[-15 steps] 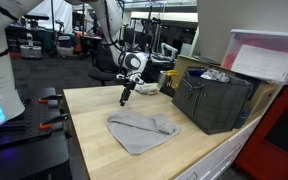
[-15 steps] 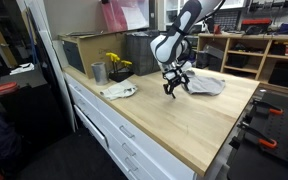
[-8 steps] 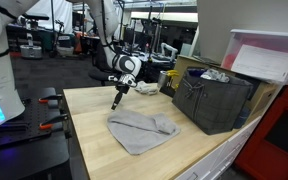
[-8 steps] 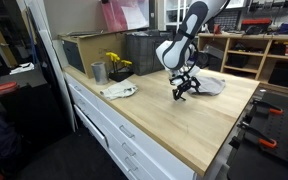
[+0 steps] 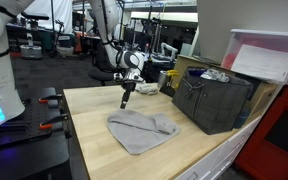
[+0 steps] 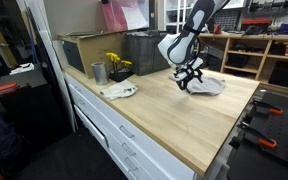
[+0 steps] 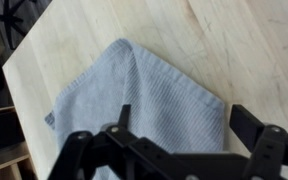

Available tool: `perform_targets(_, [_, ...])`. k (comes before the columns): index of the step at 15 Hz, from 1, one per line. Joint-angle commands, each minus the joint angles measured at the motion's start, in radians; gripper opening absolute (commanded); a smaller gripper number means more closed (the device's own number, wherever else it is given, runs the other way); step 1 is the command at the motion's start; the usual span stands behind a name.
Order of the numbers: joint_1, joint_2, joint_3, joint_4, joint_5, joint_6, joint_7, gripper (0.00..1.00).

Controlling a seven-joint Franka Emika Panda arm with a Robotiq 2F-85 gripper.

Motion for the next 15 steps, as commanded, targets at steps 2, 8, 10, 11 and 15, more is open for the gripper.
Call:
perform_targets(2, [-0.01, 0.007, 0.006, 0.044, -0.051, -0.005, 0.003, 1.0])
perform_targets(8, [-0.024, 0.034, 0.02, 0.043, -0.041, 0.01, -0.008, 0.51])
perform_targets(10, [-0.026, 0.043, 0.024, 0.042, -0.035, 0.014, -0.01, 0.35])
perform_targets(11, [-0.027, 0.047, 0.027, 0.042, -0.03, 0.017, -0.011, 0.29])
perform_targets(15, [-0.027, 0.029, 0.034, 0.038, -0.019, 0.033, -0.01, 0.01])
